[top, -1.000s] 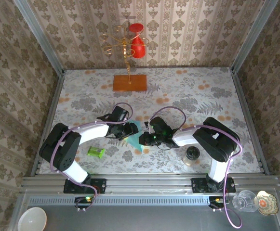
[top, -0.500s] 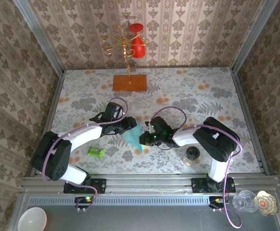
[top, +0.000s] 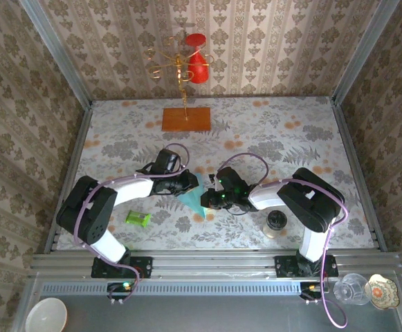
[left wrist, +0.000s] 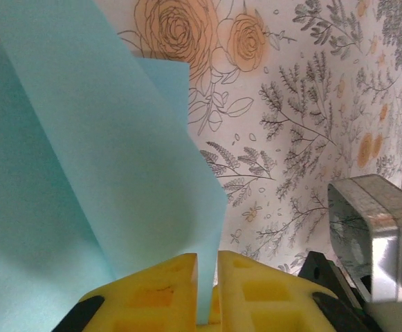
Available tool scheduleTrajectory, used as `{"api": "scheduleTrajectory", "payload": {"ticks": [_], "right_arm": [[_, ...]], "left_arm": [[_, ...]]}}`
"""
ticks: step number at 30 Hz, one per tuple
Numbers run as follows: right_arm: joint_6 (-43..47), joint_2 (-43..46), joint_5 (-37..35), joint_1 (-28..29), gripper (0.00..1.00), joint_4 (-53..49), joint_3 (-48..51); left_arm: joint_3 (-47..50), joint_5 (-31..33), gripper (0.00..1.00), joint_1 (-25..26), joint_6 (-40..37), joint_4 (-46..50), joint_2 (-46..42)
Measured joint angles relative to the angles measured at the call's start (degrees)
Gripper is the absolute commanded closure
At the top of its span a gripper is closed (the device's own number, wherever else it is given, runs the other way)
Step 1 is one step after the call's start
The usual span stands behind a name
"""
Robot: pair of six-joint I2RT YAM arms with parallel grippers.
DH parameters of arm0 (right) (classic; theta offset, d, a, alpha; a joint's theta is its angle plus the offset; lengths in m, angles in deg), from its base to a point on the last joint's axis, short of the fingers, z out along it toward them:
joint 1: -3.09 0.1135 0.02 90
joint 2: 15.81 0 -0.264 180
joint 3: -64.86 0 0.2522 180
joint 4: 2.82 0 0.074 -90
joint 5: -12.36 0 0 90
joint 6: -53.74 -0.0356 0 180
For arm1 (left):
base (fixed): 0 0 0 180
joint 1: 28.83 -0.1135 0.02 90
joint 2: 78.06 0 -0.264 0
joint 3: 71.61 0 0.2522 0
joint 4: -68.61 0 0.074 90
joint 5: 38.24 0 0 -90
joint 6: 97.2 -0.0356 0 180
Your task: Fold a paper plane with a square sheet of paper (pick it up from the middle)
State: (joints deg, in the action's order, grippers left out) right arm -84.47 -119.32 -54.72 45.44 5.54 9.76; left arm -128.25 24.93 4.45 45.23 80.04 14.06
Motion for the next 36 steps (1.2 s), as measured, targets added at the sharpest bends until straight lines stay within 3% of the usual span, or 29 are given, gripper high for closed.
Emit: {"api": "scheduleTrajectory", "payload": {"ticks": [13,24,29,36], "right_arm": [[0.02,0.07,0.52,-0.22,0.85,0.00,0.00],[0.09,6.40,0.15,-2.05,0.64,-3.80,3.02],[0.74,11.26,-1.55,-2.78,0.63,-7.39,3.28],[2.01,10.36,-1.31,-2.64,0.61,-10.54,2.29]], "left_arm": [[-0.44,-1.27,0.88,0.00,0.00,-1.09,4.61],[-0.76,-1.51,0.88,0.00,0.00,-1.09,5.44],[-0.79,-1.51,0.88,0.00,0.00,-1.01,5.44],[-0.79,-1.51,0.88,0.00,0.00,-1.01,5.44]]}}
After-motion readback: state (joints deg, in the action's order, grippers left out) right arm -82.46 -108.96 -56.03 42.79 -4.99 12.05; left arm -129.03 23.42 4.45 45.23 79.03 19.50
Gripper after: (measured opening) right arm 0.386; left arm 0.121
